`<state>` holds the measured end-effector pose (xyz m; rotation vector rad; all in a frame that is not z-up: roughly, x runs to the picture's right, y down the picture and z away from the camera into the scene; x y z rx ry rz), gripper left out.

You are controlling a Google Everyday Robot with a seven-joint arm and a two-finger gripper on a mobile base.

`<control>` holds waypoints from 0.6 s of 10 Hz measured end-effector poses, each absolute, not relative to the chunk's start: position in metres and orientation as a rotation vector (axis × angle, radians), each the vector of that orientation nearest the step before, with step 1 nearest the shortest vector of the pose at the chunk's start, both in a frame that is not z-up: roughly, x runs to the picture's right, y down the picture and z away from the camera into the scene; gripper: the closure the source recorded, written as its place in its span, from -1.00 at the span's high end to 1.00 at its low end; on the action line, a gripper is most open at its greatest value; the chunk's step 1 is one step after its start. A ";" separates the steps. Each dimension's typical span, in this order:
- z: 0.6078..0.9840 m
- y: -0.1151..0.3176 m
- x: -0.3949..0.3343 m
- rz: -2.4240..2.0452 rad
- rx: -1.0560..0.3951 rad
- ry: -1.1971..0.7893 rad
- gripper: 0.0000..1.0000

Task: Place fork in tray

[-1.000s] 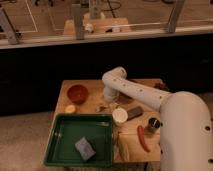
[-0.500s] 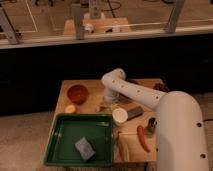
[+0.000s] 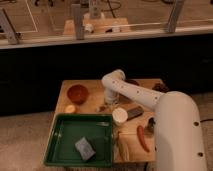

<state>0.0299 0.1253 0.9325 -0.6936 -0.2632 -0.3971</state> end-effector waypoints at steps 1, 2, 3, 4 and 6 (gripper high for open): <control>0.932 0.125 0.030 -0.396 -0.695 -0.264 0.04; 0.931 0.125 0.030 -0.395 -0.696 -0.264 0.04; 0.930 0.124 0.030 -0.395 -0.696 -0.264 0.04; 0.929 0.123 0.031 -0.396 -0.696 -0.261 -0.02; 0.930 0.121 0.030 -0.401 -0.690 -0.261 -0.33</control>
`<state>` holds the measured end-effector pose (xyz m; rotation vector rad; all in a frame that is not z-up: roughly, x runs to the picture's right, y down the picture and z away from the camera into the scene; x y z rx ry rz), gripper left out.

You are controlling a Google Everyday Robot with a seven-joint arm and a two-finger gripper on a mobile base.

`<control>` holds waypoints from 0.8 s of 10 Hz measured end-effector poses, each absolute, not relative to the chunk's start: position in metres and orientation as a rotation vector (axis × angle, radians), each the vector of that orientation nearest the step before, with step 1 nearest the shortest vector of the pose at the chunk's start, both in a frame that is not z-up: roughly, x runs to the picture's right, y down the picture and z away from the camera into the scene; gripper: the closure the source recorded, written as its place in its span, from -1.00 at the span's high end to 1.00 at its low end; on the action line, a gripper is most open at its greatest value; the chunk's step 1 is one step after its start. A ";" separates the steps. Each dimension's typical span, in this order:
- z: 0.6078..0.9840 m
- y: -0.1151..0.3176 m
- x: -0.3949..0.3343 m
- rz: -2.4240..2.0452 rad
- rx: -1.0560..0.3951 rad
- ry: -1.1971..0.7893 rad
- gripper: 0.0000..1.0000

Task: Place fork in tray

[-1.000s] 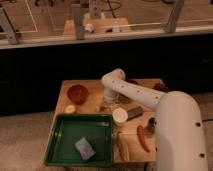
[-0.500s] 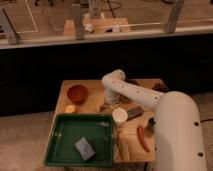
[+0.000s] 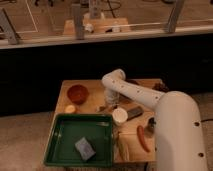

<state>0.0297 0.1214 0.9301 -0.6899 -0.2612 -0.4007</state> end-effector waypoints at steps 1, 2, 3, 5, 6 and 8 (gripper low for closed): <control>0.930 0.122 0.030 -0.401 -0.693 -0.261 -0.39; 0.931 0.124 0.030 -0.403 -0.696 -0.259 -0.39; 0.933 0.126 0.029 -0.401 -0.698 -0.255 -0.43; 0.931 0.125 0.030 -0.403 -0.702 -0.252 -0.77; 0.930 0.125 0.030 -0.404 -0.704 -0.250 -0.87; 0.931 0.124 0.030 -0.404 -0.697 -0.248 -0.89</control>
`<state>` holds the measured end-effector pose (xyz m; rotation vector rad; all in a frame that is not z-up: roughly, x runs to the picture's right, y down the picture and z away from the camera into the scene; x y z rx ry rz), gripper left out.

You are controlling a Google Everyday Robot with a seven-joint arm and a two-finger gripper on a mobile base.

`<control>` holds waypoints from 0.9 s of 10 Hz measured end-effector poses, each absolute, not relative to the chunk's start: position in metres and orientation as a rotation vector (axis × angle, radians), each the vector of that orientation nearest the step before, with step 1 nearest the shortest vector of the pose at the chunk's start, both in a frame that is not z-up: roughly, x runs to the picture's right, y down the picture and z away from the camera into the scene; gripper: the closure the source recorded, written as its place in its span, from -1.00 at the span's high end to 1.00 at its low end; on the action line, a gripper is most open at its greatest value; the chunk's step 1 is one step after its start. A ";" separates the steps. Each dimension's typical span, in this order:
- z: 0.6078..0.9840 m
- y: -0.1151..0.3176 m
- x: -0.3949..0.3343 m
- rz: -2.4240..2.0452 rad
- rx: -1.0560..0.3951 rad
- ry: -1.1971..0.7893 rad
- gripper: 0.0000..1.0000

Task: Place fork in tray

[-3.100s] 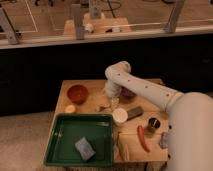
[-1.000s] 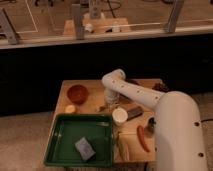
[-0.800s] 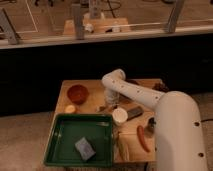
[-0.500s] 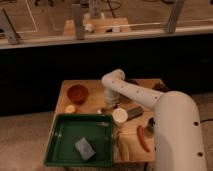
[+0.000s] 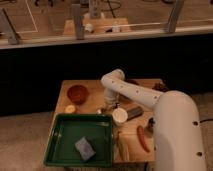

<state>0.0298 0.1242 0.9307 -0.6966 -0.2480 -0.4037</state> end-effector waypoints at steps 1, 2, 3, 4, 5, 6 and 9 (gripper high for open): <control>0.930 0.123 0.030 -0.405 -0.688 -0.248 -0.89; 0.928 0.122 0.030 -0.407 -0.684 -0.246 -0.89; 0.927 0.121 0.030 -0.408 -0.678 -0.248 -0.89; 0.925 0.118 0.028 -0.405 -0.668 -0.254 -0.89; 0.923 0.114 0.027 -0.401 -0.658 -0.261 -0.89; 0.918 0.108 0.025 -0.398 -0.645 -0.274 -0.89; 0.891 0.076 0.021 -0.375 -0.597 -0.331 -0.89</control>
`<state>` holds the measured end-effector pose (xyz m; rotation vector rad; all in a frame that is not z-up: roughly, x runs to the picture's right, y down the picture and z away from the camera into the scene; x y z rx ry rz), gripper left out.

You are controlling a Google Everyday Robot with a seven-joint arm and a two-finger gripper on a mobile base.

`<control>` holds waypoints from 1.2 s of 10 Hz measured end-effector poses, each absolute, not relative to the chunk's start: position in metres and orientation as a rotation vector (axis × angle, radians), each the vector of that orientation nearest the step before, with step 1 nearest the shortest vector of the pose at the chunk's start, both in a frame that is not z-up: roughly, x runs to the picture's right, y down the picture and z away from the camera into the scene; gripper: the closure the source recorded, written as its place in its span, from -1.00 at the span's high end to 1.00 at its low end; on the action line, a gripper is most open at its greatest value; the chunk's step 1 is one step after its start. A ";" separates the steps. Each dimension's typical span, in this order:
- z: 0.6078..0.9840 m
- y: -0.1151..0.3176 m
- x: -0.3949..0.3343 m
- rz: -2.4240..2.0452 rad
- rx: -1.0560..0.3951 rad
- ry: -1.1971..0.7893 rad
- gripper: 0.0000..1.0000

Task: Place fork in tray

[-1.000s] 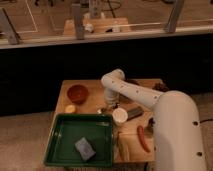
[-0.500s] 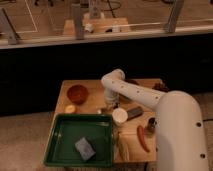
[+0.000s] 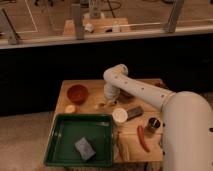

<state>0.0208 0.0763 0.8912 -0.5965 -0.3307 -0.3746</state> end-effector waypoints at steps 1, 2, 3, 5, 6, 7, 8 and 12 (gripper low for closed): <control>0.879 0.062 0.021 -0.351 -0.584 -0.371 -0.89; 0.870 0.052 0.022 -0.321 -0.582 -0.415 -0.89; 0.866 0.047 0.023 -0.305 -0.579 -0.439 -0.89; 0.856 0.038 0.029 -0.263 -0.573 -0.480 -0.89; 0.854 0.037 0.030 -0.254 -0.574 -0.483 -0.89; 0.851 0.036 0.032 -0.243 -0.573 -0.482 -0.89; 0.845 0.033 0.036 -0.238 -0.569 -0.477 -0.89; 0.793 0.020 0.047 -0.231 -0.560 -0.493 -0.89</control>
